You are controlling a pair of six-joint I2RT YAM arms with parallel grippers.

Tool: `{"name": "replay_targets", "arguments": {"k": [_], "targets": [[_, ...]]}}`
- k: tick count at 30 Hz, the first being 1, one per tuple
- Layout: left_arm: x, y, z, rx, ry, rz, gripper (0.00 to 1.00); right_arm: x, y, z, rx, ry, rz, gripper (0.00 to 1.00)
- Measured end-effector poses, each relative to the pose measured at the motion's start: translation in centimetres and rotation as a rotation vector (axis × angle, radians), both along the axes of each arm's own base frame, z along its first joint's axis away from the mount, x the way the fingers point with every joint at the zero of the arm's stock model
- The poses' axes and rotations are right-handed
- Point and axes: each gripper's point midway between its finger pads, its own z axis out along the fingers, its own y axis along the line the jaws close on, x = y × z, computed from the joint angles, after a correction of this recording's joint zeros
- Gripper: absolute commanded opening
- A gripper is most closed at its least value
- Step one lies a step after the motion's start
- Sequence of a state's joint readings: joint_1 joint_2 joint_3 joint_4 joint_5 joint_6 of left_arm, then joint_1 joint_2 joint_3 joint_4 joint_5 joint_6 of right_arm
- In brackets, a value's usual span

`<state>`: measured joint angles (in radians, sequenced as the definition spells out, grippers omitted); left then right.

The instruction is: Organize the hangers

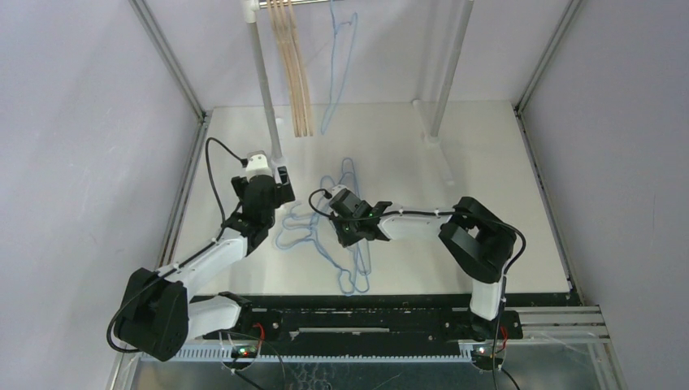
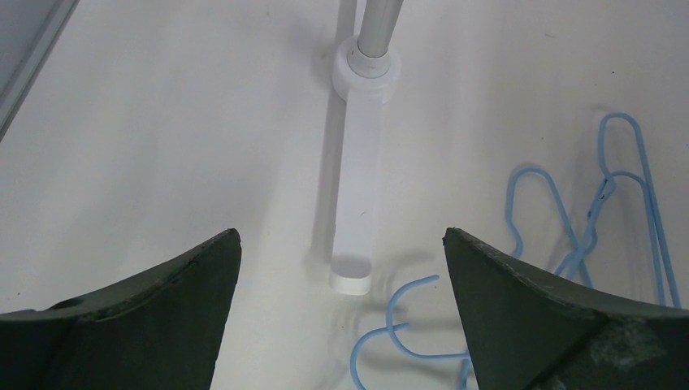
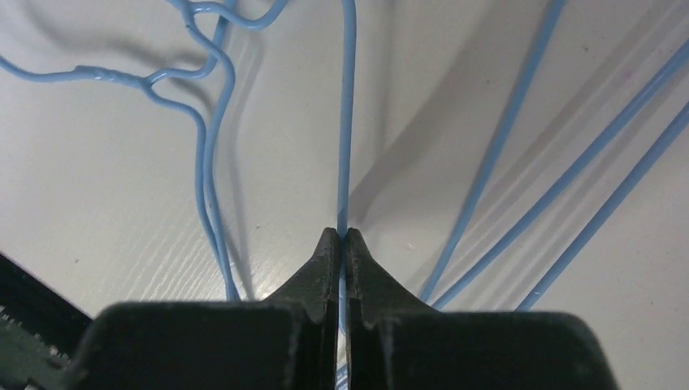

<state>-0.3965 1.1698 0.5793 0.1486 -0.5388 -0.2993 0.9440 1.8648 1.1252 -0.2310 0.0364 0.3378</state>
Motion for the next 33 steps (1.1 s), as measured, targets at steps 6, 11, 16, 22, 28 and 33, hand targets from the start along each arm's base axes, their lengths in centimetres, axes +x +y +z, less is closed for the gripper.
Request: {"name": "replay_targets", "arguments": {"k": [6, 11, 16, 22, 28, 33], "targets": [[0.0, 0.0, 0.0, 0.000, 0.000, 0.000, 1.00, 0.2, -1.0, 4.2, 0.088, -0.006, -0.005, 0.00], [0.0, -0.1, 0.0, -0.002, 0.000, -0.002, 1.00, 2.5, -3.6, 12.6, 0.265, -0.097, -0.063, 0.00], [0.0, -0.1, 0.0, -0.002, 0.000, -0.002, 1.00, 4.5, -7.6, 17.1, 0.328, -0.183, -0.143, 0.00], [0.1, -0.1, 0.0, -0.008, -0.001, -0.002, 0.99, 3.7, -11.3, 15.1, 0.358, -0.074, -0.168, 0.00], [0.1, -0.2, -0.1, -0.011, 0.002, -0.007, 0.99, 4.6, -12.9, 19.5, 0.558, -0.092, -0.178, 0.00], [0.1, -0.2, -0.1, -0.011, 0.002, -0.007, 1.00, 6.4, -14.1, 25.3, 0.754, -0.200, -0.186, 0.00]]}}
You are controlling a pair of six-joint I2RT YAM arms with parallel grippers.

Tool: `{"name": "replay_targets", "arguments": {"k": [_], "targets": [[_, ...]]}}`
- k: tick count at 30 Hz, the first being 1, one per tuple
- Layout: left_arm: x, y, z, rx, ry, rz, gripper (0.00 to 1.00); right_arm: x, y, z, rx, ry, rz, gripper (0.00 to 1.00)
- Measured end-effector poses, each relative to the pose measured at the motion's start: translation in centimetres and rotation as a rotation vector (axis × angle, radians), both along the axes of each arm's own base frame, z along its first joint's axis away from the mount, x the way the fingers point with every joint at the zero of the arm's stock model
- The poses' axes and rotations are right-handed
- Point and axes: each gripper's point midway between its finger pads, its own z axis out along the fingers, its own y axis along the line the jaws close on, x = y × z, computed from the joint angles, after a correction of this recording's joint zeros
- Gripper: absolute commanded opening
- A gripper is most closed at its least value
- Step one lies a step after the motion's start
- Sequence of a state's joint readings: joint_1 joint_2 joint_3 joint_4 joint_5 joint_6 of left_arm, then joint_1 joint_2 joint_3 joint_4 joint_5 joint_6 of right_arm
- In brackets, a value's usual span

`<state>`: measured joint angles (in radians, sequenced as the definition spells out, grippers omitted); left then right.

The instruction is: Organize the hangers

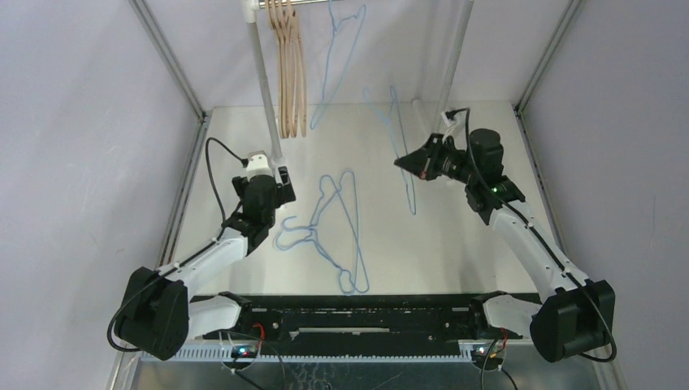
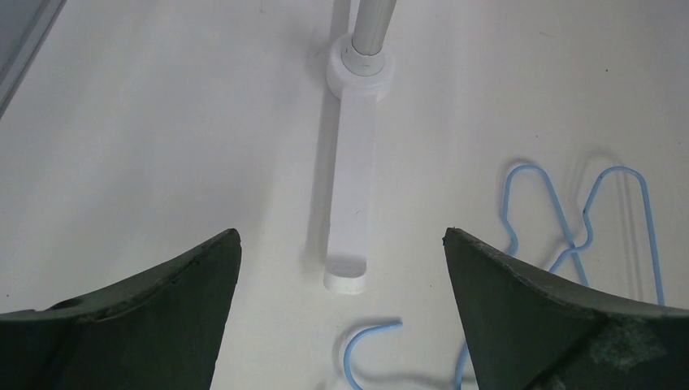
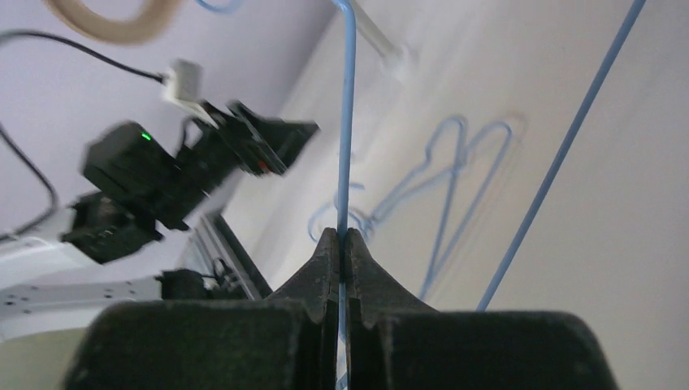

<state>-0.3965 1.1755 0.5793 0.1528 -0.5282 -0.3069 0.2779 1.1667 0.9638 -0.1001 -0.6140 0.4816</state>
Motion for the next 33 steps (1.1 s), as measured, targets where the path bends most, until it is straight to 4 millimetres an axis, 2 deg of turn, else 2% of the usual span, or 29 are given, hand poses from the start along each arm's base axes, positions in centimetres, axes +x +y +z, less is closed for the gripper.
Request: {"name": "replay_targets", "arguments": {"k": [9, 15, 18, 21, 25, 29, 33], "targets": [[0.0, 0.0, 0.0, -0.001, 0.000, -0.001, 0.99, 4.2, 1.9, 7.2, 0.197, -0.131, 0.024, 0.00], [0.0, 0.0, 0.0, 0.000, 0.001, -0.001, 0.99, 7.1, 3.1, 15.1, 0.315, -0.290, 0.029, 0.00], [0.0, 0.0, 0.0, 0.000, 0.001, -0.001, 0.99, 8.2, 3.7, 18.2, 0.358, -0.354, 0.025, 0.00], [0.0, 0.0, 0.0, 0.000, 0.001, -0.001, 0.99, 9.5, 4.6, 20.3, 0.387, -0.386, 0.022, 0.00], [0.0, 0.0, 0.0, 0.000, 0.001, -0.001, 0.99, 12.2, 5.9, 20.3, 0.405, -0.354, 0.000, 0.00], [0.0, 0.0, 0.0, 0.000, 0.001, -0.002, 0.99, 15.1, 6.7, 17.8, 0.415, -0.277, -0.047, 0.00], [0.0, -0.1, 0.0, -0.002, 0.002, -0.006, 1.00, 17.2, 7.0, 15.2, 0.419, -0.203, -0.097, 0.00]]}}
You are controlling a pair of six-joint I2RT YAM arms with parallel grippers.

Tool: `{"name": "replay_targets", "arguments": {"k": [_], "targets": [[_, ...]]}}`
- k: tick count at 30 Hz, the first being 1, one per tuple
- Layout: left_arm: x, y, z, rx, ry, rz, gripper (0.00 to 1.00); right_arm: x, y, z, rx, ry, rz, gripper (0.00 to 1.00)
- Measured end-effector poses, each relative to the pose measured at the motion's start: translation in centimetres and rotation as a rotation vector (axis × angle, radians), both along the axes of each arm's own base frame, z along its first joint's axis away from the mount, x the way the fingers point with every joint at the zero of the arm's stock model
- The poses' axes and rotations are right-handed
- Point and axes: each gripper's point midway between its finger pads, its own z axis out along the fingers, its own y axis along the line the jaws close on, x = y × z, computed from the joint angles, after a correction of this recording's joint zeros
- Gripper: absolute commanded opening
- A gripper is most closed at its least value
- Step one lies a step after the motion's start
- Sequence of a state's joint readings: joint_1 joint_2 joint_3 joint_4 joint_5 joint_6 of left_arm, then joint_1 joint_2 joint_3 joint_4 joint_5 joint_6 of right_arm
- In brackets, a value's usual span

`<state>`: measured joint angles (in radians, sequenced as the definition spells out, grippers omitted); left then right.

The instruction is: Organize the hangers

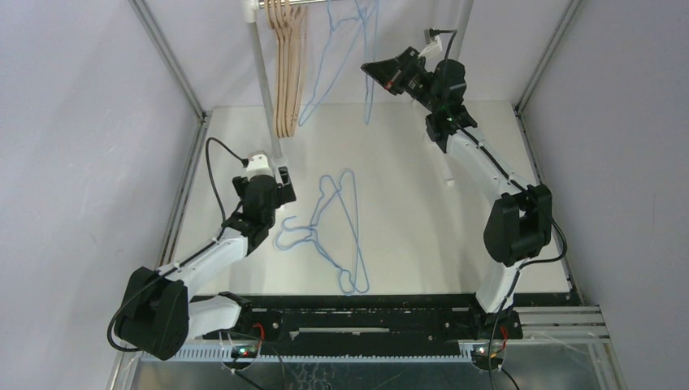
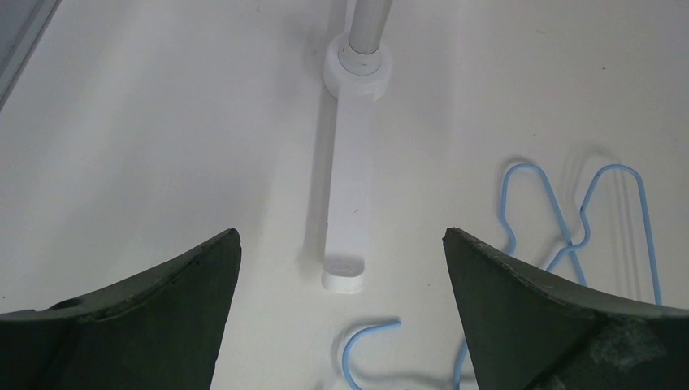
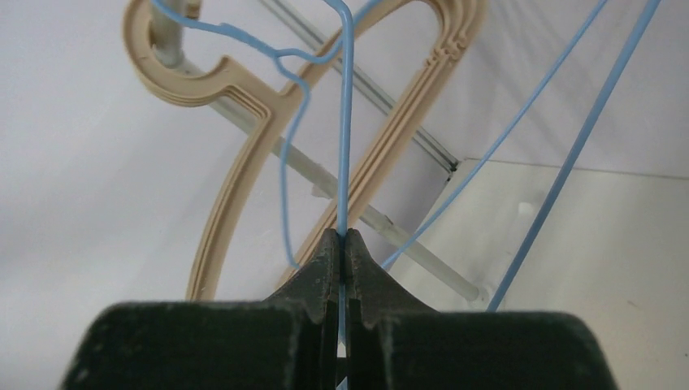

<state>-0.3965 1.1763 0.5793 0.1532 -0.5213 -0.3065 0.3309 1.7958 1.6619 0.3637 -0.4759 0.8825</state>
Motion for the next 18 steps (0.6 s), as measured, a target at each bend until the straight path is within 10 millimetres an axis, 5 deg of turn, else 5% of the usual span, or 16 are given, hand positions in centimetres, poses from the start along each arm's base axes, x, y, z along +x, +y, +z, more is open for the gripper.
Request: {"name": "replay_targets", "arguments": {"k": [4, 10, 12, 18], "targets": [[0.0, 0.0, 0.0, 0.000, 0.000, -0.001, 0.99, 0.8, 0.2, -1.3, 0.001, 0.048, -0.016, 0.01], [0.0, 0.0, 0.0, 0.000, 0.000, -0.001, 0.99, 0.8, 0.6, -1.5, -0.015, 0.071, -0.007, 0.28], [0.0, 0.0, 0.0, 0.000, 0.000, -0.001, 0.99, 0.8, 0.7, -1.8, -0.034, 0.076, -0.004, 0.46], [0.0, 0.0, 0.0, 0.000, 0.000, -0.001, 0.99, -0.2, -0.1, -5.0, -0.133, 0.122, -0.051, 0.73]]}}
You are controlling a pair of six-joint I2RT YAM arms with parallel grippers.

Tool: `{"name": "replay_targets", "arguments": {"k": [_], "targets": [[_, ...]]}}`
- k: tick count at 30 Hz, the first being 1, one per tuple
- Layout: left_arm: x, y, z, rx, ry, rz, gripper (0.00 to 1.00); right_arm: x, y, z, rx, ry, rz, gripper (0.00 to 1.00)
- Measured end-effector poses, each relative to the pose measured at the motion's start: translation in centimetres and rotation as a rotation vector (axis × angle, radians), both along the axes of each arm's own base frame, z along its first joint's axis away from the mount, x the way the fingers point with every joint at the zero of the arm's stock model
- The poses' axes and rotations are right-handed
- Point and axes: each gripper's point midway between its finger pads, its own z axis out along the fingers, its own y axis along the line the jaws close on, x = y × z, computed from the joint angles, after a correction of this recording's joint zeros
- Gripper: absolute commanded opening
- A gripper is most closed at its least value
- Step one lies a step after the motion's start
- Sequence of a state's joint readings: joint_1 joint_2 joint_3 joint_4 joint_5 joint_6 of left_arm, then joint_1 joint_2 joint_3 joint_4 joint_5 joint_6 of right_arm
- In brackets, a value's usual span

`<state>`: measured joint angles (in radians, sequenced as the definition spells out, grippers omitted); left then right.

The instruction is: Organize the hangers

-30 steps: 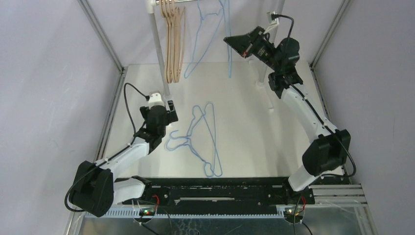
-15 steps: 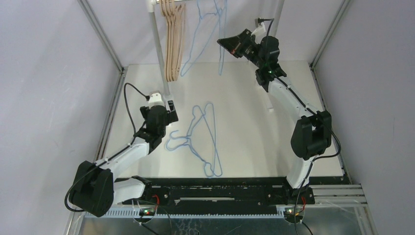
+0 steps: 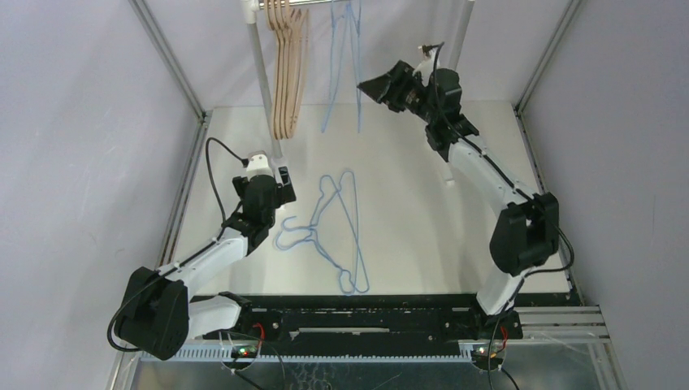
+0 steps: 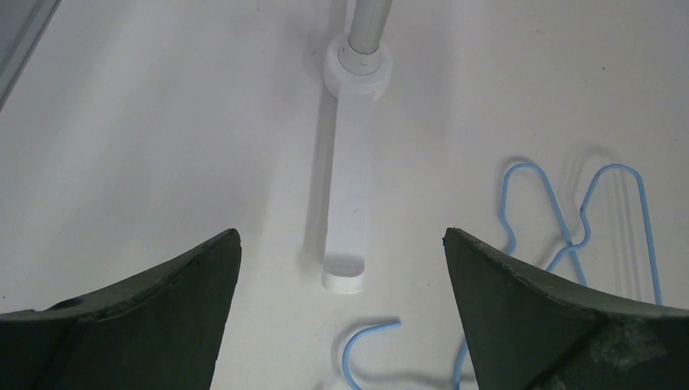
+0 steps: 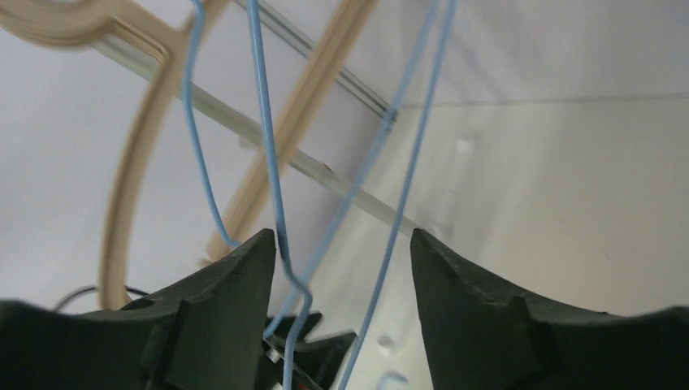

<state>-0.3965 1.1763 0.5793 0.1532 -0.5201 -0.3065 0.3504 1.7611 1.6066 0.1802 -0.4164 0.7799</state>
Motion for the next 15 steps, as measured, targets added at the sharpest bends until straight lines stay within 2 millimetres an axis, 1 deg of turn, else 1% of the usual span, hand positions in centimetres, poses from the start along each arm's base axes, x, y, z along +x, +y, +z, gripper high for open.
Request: {"name": "replay_targets", "arguments": {"k": [2, 3, 4, 6, 7, 9, 11, 12, 14, 15], "targets": [[0.0, 0.0, 0.0, 0.001, 0.000, 0.000, 1.00, -1.1, -0.9, -1.3, -0.047, 0.015, -0.034, 0.77], [0.0, 0.0, 0.0, 0.000, 0.000, 0.000, 0.99, -1.6, -1.4, -1.5, -0.064, 0.014, -0.048, 0.77], [0.0, 0.0, 0.0, 0.000, 0.000, 0.000, 0.99, -2.1, -1.8, -1.6, -0.092, 0.006, -0.067, 0.78], [0.0, 0.0, 0.0, 0.000, 0.000, 0.000, 1.00, -3.2, -2.9, -1.5, -0.152, -0.024, -0.114, 0.83], [0.0, 0.0, 0.0, 0.000, 0.000, 0.000, 0.99, -3.8, -3.5, -1.3, -0.182, -0.040, -0.137, 0.84], [0.0, 0.0, 0.0, 0.000, 0.000, 0.000, 0.99, -5.7, -4.4, -0.8, -0.253, -0.079, -0.183, 0.85], [0.0, 0.0, 0.0, 0.000, 0.000, 0.000, 0.99, -7.9, -4.8, -0.6, -0.314, -0.108, -0.205, 0.87], [0.0, 0.0, 0.0, 0.000, 0.000, 0.000, 1.00, -9.4, -5.7, -0.8, -0.361, -0.119, -0.232, 0.87], [0.0, 0.0, 0.0, 0.000, 0.000, 0.000, 1.00, -10.8, -5.5, -1.2, -0.396, -0.130, -0.230, 0.87], [0.0, 0.0, 0.0, 0.000, 0.000, 0.000, 0.99, -12.1, -5.4, -2.1, -0.434, -0.131, -0.230, 0.87]]}}
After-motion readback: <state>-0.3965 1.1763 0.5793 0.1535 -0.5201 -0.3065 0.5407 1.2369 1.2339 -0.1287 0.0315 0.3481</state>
